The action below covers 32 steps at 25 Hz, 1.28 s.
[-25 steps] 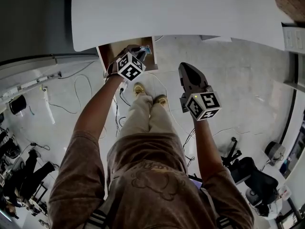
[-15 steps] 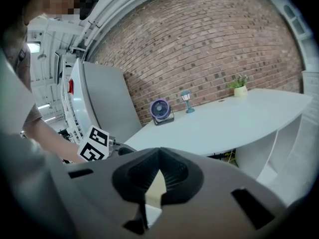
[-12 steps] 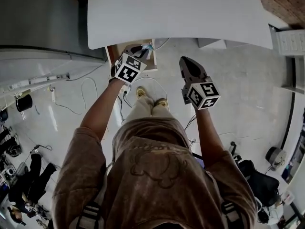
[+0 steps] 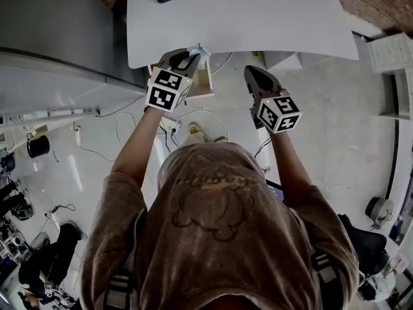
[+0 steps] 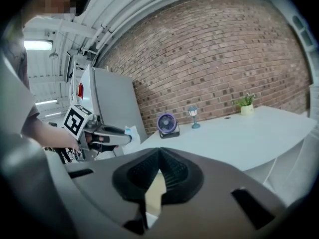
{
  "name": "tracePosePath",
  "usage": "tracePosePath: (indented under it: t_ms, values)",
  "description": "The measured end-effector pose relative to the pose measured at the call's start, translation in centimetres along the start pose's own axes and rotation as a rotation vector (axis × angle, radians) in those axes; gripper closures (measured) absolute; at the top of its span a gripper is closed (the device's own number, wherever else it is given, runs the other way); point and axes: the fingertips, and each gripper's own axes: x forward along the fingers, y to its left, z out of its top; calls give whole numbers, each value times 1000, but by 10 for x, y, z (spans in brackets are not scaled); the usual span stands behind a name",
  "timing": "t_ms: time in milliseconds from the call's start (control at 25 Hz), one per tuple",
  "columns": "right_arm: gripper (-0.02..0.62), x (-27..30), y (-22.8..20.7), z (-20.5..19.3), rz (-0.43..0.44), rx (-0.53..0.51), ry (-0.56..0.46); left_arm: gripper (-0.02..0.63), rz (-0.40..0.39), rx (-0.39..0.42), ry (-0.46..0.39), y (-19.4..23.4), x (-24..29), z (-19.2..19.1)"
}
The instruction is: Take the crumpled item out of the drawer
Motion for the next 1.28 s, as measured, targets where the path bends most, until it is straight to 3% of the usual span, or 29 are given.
tracePosePath:
  t_ms: [320,800,1280]
  values:
    - [598,-19,15,31,-15,11,-71,528,-9,-92,-128,-8,-50,40]
    - [598,-21,35,47,-51,32,-135,528,16,-315,-346,12,-105,64]
    - [598,-45,20,34,-96,39,-159,528,-16,-346,-423,-6,-116,41]
